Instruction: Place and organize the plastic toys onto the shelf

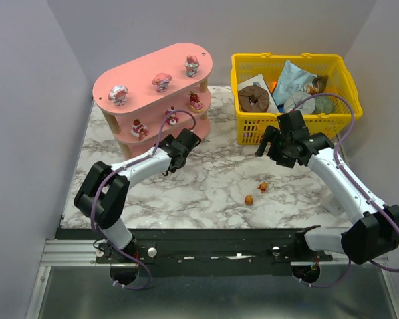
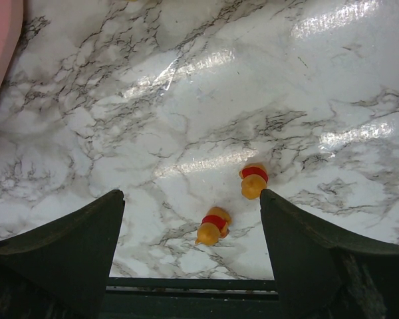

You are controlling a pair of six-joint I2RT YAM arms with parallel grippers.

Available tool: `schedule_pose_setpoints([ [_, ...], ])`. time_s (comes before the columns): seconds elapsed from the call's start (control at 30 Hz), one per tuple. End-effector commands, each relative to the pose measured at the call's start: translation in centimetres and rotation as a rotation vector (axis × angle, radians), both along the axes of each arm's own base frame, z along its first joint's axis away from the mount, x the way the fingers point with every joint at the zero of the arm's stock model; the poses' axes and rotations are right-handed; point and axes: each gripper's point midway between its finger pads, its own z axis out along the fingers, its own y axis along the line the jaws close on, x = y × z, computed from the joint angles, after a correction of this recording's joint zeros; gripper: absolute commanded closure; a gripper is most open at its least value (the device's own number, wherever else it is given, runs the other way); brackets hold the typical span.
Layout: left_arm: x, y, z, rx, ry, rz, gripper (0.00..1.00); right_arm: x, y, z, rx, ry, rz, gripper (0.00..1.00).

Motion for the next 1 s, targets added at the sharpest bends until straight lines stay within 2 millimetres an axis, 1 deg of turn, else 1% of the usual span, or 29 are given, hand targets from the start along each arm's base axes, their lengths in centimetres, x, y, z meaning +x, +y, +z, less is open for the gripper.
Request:
schedule_pose_setpoints([
  [0.0,0.1,-1.6,2.6,-0.022,-0.091,-0.002,0.39,0.1,0.3,0.6,0.032,-0.022,0.002,0.11],
  [0.1,-0.2,-1.9,3.1,-0.021,-0.095,-0.008,0.39,-0.2,0.4,0.6,0.04,-0.024,0.001,0.11],
  [0.23,-1.0,-4.6,4.0,-0.039,-0.104,-0.072,0.39,-0.4,0.1,0.7,0.038,-0.034,-0.009,0.11],
  [0.27,-1.7,-6.5,4.1,-0.049,-0.103,-0.124,0.39,-0.4,-0.1,0.6,0.031,-0.035,-0.016,0.11],
  [0.3,-2.0,-8.0,4.3,-0.077,-0.101,-0.147,0.39,-0.4,-0.2,0.6,0.026,-0.036,-0.02,0.11],
  [0.37,-2.8,-11.1,4.1,-0.099,-0.086,-0.216,0.39,-0.5,-0.8,0.6,0.011,-0.039,-0.039,0.11],
  [0.4,-4.0,-14.5,4.6,-0.141,-0.081,-0.296,0.39,-0.5,-1.0,0.7,0.009,-0.038,-0.044,0.11],
  [0.43,-4.4,-16.1,4.2,-0.14,-0.071,-0.332,0.38,-0.4,-1.7,0.7,0.006,-0.032,-0.065,0.11],
  [0.47,-4.9,-17.7,4.2,-0.157,-0.069,-0.365,0.38,-0.4,-2.1,0.9,-0.001,-0.035,-0.07,0.11],
  [0.5,-5.9,-20.5,5.0,-0.194,-0.076,-0.424,0.39,-0.1,-3.1,1.2,-0.004,-0.041,-0.099,0.11],
  [0.53,-6.4,-22.0,4.3,-0.2,-0.05,-0.457,0.39,-0.2,-3.7,1.4,-0.009,-0.037,-0.11,0.11],
  [0.57,-6.9,-23.3,4.3,-0.211,-0.048,-0.486,0.39,-0.2,-4.3,1.7,-0.015,-0.045,-0.114,0.11],
  [0.6,-7.2,-24.9,4.9,-0.235,-0.054,-0.513,0.39,0.0,-4.9,2.4,-0.02,-0.06,-0.126,0.11],
  [0.63,-8.4,-26.5,4.1,-0.226,-0.032,-0.56,0.39,0.0,-6.0,2.7,-0.029,-0.06,-0.153,0.11],
  [0.7,-9.1,-28.3,4.3,-0.239,-0.027,-0.596,0.39,0.1,-7.2,3.6,-0.045,-0.075,-0.171,0.1],
  [0.73,-10.3,-29.4,3.4,-0.232,-0.004,-0.631,0.39,0.3,-8.4,4.6,-0.048,-0.091,-0.204,0.1],
  [0.77,-10.8,-30.0,3.0,-0.234,0.005,-0.644,0.39,0.3,-9.1,5.2,-0.054,-0.101,-0.219,0.1],
  [0.8,-11.5,-30.8,3.0,-0.24,0.009,-0.663,0.39,0.4,-9.7,5.7,-0.055,-0.111,-0.234,0.1],
  [0.83,-12.0,-31.3,2.4,-0.235,0.02,-0.677,0.39,0.5,-10.8,6.9,-0.057,-0.129,-0.27,0.1],
  [0.87,-13.1,-32.1,2.2,-0.242,0.022,-0.7,0.39,0.6,-10.9,7.5,-0.056,-0.138,-0.272,0.1],
  [0.9,-13.6,-32.6,2.1,-0.254,0.028,-0.711,0.39,0.5,-11.8,8.0,-0.063,-0.146,-0.308,0.1],
  [0.97,-14.7,-33.5,1.2,-0.26,0.043,-0.734,0.39,0.5,-11.9,8.9,-0.052,-0.164,-0.324,0.1],
])
